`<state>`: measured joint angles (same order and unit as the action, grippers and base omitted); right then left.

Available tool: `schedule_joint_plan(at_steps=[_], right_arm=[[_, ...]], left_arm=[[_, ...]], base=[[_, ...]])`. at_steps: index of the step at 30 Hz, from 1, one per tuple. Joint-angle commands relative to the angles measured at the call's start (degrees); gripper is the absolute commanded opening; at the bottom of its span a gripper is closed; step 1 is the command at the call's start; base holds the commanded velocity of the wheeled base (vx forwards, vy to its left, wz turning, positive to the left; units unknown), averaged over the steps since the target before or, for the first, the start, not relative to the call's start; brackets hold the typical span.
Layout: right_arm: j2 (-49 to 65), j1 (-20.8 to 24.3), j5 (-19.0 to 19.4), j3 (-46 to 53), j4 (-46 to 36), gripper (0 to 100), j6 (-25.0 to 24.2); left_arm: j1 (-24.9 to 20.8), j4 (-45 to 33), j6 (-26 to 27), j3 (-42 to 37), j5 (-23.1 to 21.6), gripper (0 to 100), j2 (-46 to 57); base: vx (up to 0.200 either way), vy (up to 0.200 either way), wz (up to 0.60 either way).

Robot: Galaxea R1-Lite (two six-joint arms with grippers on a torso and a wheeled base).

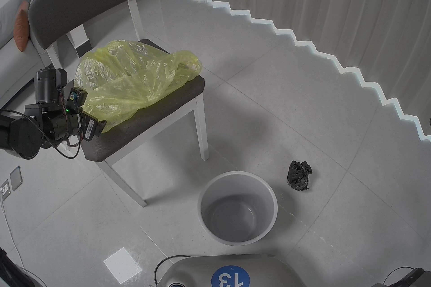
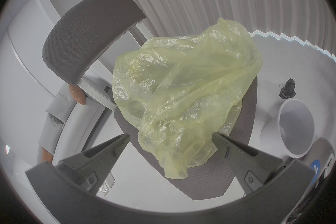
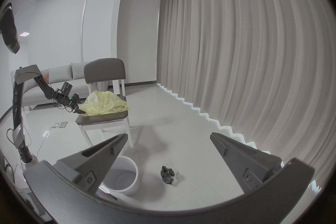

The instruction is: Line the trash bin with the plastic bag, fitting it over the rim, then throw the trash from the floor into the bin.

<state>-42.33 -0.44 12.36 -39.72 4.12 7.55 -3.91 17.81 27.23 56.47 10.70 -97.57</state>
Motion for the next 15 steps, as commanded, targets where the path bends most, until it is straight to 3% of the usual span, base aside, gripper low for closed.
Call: schedule_joint_plan(at_steps=[1, 15], right_arm=[[0.0, 0.0, 0.0, 0.0, 0.0, 100, 0.0], [-0.1, -0.1, 0.0, 0.0, 0.0, 100, 0.0]], left_arm=[[0.1, 0.0, 0.0, 0.1, 0.1, 100, -0.1], [1.7, 0.0, 0.6, 1.6, 1.5, 100, -1.1]], base=[[0.000, 0.000, 0.00], [0.000, 0.000, 0.00]])
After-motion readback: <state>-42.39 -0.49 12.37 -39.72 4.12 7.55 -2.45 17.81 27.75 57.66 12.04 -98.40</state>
